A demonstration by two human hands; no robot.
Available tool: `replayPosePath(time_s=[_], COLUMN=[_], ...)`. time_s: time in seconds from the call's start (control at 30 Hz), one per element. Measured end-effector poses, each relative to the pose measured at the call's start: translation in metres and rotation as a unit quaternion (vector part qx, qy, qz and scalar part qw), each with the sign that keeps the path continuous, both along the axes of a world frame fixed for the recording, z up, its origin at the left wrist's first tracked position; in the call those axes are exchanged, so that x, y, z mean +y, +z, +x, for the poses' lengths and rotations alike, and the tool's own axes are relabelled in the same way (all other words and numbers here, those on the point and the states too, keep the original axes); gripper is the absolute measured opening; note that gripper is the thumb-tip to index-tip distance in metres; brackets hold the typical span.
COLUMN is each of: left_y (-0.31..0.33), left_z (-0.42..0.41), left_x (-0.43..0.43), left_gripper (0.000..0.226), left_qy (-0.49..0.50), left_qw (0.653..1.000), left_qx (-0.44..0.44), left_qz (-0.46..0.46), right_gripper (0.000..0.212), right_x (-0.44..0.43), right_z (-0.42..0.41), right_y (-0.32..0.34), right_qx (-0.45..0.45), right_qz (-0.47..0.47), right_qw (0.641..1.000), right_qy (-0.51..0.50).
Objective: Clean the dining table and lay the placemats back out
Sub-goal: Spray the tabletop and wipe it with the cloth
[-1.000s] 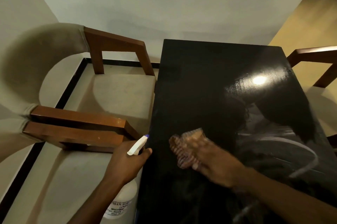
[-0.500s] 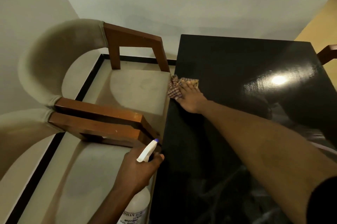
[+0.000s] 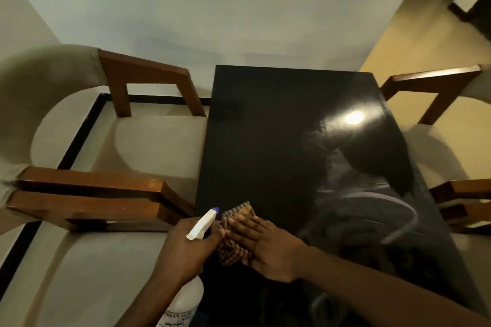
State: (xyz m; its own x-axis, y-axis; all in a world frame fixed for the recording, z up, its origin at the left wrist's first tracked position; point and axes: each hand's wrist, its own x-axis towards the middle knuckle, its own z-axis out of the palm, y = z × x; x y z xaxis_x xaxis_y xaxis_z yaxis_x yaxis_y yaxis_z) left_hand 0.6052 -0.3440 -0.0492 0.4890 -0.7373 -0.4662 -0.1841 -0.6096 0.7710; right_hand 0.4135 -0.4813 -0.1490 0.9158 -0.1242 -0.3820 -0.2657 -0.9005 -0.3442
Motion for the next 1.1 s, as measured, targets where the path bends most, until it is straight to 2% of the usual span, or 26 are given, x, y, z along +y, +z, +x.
replayPosePath(time_s=[0.1,0.2,0.27,0.4,0.5,0.6,0.7,0.87,1.0,1.1], left_y=[-0.001,-0.003,-0.007,-0.012,-0.011,-0.007,-0.004,-0.006,-0.003,-0.003], left_z=[-0.021,-0.045,-0.059,-0.089,-0.109,-0.129,-0.147,-0.172,-0.193,-0.202], left_x=[-0.019,-0.037,-0.046,-0.058,-0.065,-0.068,-0.072,-0.079,-0.092,-0.100], left_gripper=[0.024,0.023,0.020,0.018,0.024,0.025,0.024,0.030,0.038,0.041], left_qy=[-0.042,-0.060,-0.075,-0.118,-0.122,-0.109,-0.095,-0.081,-0.086,-0.116], left_qw=[0.999,0.998,0.997,0.992,0.991,0.994,0.995,0.996,0.996,0.993], left_qx=[-0.009,0.006,0.015,0.038,0.035,0.020,0.001,-0.016,-0.016,-0.024], left_qz=[0.004,0.013,0.021,0.032,0.030,0.023,0.026,0.022,0.023,0.030], right_gripper=[0.069,0.080,0.091,0.091,0.076,0.076,0.076,0.074,0.073,0.071], right_x=[-0.022,-0.056,-0.079,-0.127,-0.181,-0.233,-0.251,-0.202,-0.153,-0.134], right_z=[-0.070,-0.143,-0.187,-0.262,-0.275,-0.243,-0.189,-0.119,-0.148,-0.210], right_y=[0.001,0.005,0.007,0.000,-0.014,-0.023,-0.022,-0.001,0.000,0.000], right_qx=[0.005,0.030,0.037,0.038,0.025,0.028,0.035,0.021,-0.009,-0.015], right_qz=[-0.020,-0.028,-0.023,-0.008,-0.038,-0.043,-0.031,-0.007,0.025,0.017], right_qw=[0.997,0.981,0.961,0.896,0.854,0.838,0.861,0.948,0.988,0.993], right_qy=[-0.073,-0.190,-0.274,-0.443,-0.519,-0.543,-0.506,-0.317,-0.154,-0.117])
